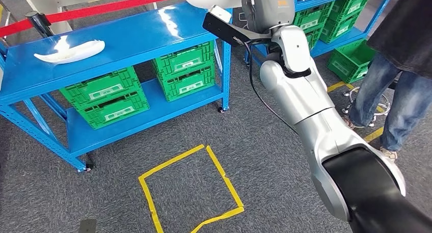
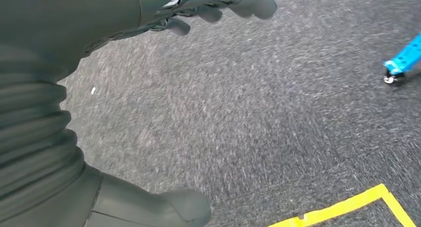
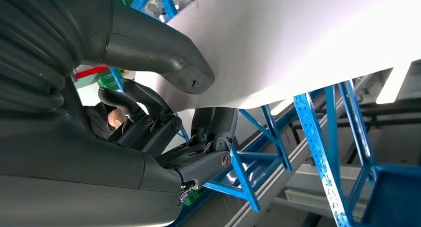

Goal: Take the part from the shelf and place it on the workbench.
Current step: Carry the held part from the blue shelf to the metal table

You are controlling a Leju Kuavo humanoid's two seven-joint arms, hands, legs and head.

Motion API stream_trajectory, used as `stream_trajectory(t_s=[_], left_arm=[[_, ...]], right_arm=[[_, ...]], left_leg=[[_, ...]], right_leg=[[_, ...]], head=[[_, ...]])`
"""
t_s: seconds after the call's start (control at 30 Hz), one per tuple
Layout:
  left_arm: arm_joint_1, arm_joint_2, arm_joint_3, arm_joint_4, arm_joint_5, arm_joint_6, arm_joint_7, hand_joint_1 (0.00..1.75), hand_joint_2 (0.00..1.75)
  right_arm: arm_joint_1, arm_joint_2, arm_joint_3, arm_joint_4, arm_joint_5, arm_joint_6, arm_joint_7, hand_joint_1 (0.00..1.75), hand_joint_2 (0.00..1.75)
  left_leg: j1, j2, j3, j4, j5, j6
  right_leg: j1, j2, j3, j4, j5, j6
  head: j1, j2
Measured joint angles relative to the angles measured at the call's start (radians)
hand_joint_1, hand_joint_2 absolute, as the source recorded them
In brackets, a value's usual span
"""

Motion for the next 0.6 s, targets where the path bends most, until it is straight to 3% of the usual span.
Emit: stream_trajectory(t_s=[0.07, 0.13, 0.17, 0.23, 0.3, 0.33, 0.4, 0.47, 0.5, 0.6], left_arm=[[0.005, 0.002, 0.0, 0.0, 0.004, 0.001, -0.002, 0.0, 1.75], [0.009, 0.003, 0.001, -0.001, 0.006, 0.0, -0.005, 0.0, 1.75], [0.011, 0.004, 0.0, -0.001, 0.006, 0.0, -0.006, 0.0, 1.75], [0.014, 0.006, 0.0, -0.002, 0.006, -0.001, -0.006, 0.0, 1.75], [0.017, 0.007, 0.001, -0.002, 0.006, -0.001, -0.006, 0.0, 1.75], [0.017, 0.007, 0.001, -0.002, 0.006, -0.001, -0.005, 0.0, 1.75], [0.016, 0.007, 0.0, -0.002, 0.004, -0.008, -0.007, 0.0, 1.75], [0.013, 0.007, -0.001, -0.003, 0.002, -0.018, -0.01, 0.0, 1.75], [0.01, 0.007, -0.001, -0.003, 0.001, -0.022, -0.012, 0.0, 1.75], [0.004, 0.007, -0.003, -0.004, 0.003, -0.031, -0.013, 0.0, 1.75]], right_arm=[[0.004, -0.008, -0.005, -0.007, -0.006, -0.002, -0.004, 1.75, 1.75], [0.003, -0.018, -0.011, -0.013, -0.013, -0.003, -0.004, 1.75, 1.75], [0.0, -0.022, -0.014, -0.016, -0.015, -0.003, -0.003, 1.75, 1.75], [-0.003, -0.025, -0.016, -0.018, -0.017, -0.002, -0.003, 1.75, 1.75], [0.001, -0.029, -0.018, -0.019, -0.017, 0.0, -0.002, 1.75, 1.75], [0.003, -0.032, -0.02, -0.019, -0.018, 0.0, -0.001, 1.75, 1.75], [0.004, -0.038, -0.026, -0.025, -0.021, -0.004, 0.006, 1.75, 1.75], [0.004, -0.045, -0.032, -0.037, -0.024, -0.01, 0.013, 1.75, 1.75], [0.006, -0.049, -0.033, -0.043, -0.025, -0.013, 0.015, 1.75, 1.75], [0.029, -0.068, -0.043, -0.07, -0.027, -0.017, 0.017, 1.75, 1.75]], left_leg=[[0.001, 0.012, 0.003, -0.008, 0.001, 0.006], [0.006, 0.028, 0.005, -0.015, 0.006, 0.017], [0.009, 0.036, 0.006, -0.018, 0.008, 0.022], [0.008, 0.054, 0.005, -0.019, 0.008, 0.028], [0.008, 0.073, 0.005, -0.018, 0.007, 0.028], [0.008, 0.081, 0.005, -0.017, 0.006, 0.028], [0.008, 0.097, 0.007, -0.015, 0.003, 0.024], [0.002, 0.11, 0.008, -0.013, 0.0, 0.015], [-0.001, 0.116, 0.008, -0.014, -0.001, 0.01], [-0.001, 0.131, 0.012, -0.015, -0.006, -0.006]], right_leg=[[-0.001, 0.015, -0.006, -0.004, 0.007, 0.013], [0.003, -0.005, -0.018, 0.016, -0.008, 0.023], [0.004, -0.025, -0.037, 0.055, -0.031, 0.027], [0.0, -0.062, -0.098, 0.185, -0.093, 0.038], [-0.006, -0.072, -0.141, 0.275, -0.118, 0.044], [-0.008, -0.075, -0.135, 0.265, -0.103, 0.046], [-0.01, -0.094, -0.07, 0.139, -0.041, 0.043], [-0.002, -0.123, -0.007, 0.02, -0.006, 0.034], [0.002, -0.129, 0.003, -0.003, -0.004, 0.028], [0.004, -0.107, 0.004, -0.012, -0.002, 0.01]], head=[[0.0, 0.0], [0.006, 0.0], [0.01, 0.0], [0.018, 0.0], [0.019, 0.0], [0.019, 0.0], [0.019, 0.0], [0.019, 0.0], [0.018, 0.0], [0.016, 0.0]])
